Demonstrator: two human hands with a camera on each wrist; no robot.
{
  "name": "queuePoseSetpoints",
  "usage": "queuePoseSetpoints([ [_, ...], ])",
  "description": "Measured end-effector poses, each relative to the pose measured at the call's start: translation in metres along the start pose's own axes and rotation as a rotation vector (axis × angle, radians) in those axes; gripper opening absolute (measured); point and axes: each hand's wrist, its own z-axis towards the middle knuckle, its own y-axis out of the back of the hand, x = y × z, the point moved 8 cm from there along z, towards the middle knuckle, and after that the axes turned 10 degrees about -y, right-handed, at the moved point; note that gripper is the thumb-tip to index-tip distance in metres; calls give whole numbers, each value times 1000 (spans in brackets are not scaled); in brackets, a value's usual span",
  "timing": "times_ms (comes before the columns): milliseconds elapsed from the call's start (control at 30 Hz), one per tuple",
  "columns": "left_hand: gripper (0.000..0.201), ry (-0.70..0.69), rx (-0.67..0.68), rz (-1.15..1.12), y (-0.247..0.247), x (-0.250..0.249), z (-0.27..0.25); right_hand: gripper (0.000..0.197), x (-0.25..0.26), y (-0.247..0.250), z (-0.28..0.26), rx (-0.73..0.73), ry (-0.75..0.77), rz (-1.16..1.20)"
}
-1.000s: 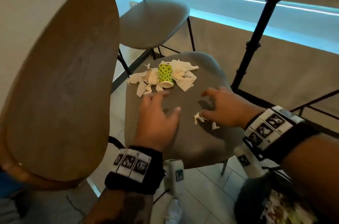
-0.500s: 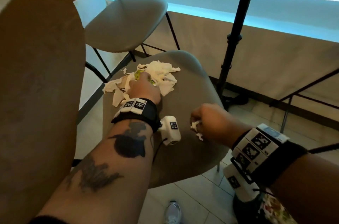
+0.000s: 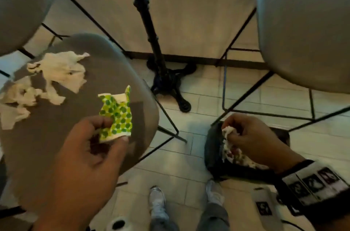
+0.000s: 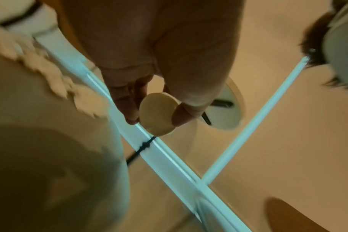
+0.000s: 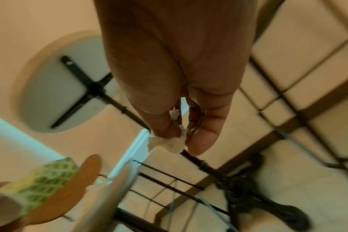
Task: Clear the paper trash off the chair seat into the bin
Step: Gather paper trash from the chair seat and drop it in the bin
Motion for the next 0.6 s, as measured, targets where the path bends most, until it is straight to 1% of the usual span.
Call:
queuePoseSetpoints([
  [67, 27, 2, 234, -61, -66, -9, -18, 10, -79, 7, 2, -44, -145, -12],
  [133, 28, -21, 470, -28, -139, -18, -36, 7, -158, 11, 5, -78, -312, 6],
  [200, 26, -48, 642, -2, -213, -16, -51, 6, -226, 12, 7, -105, -456, 22],
  [300, 25, -96, 850, 54, -317, -2, -67, 5, -303, 18, 10, -160, -632, 112],
  [333, 25, -92, 911, 69, -346, 4, -72, 5, -322, 19, 11, -183, -683, 136],
  [400, 29, -83, 994, 100, -394, 11, -77, 15, -357, 23, 18, -214, -770, 160],
  [467, 46, -70, 1045, 102, -425, 15, -81, 24, -379, 23, 26, -232, -820, 227],
  [500, 58, -59, 1072, 92, -434, 14, -84, 36, -386, 20, 32, -229, -816, 331],
  [533, 69, -44, 1095, 87, -439, 14, -86, 55, -389, 15, 36, -209, -809, 465],
  [567, 76, -30, 1104, 83, -440, 14, -88, 72, -385, 12, 38, -185, -807, 581],
  [600, 80, -12, 1102, 76, -436, 14, -89, 84, -384, 8, 38, -158, -814, 622],
])
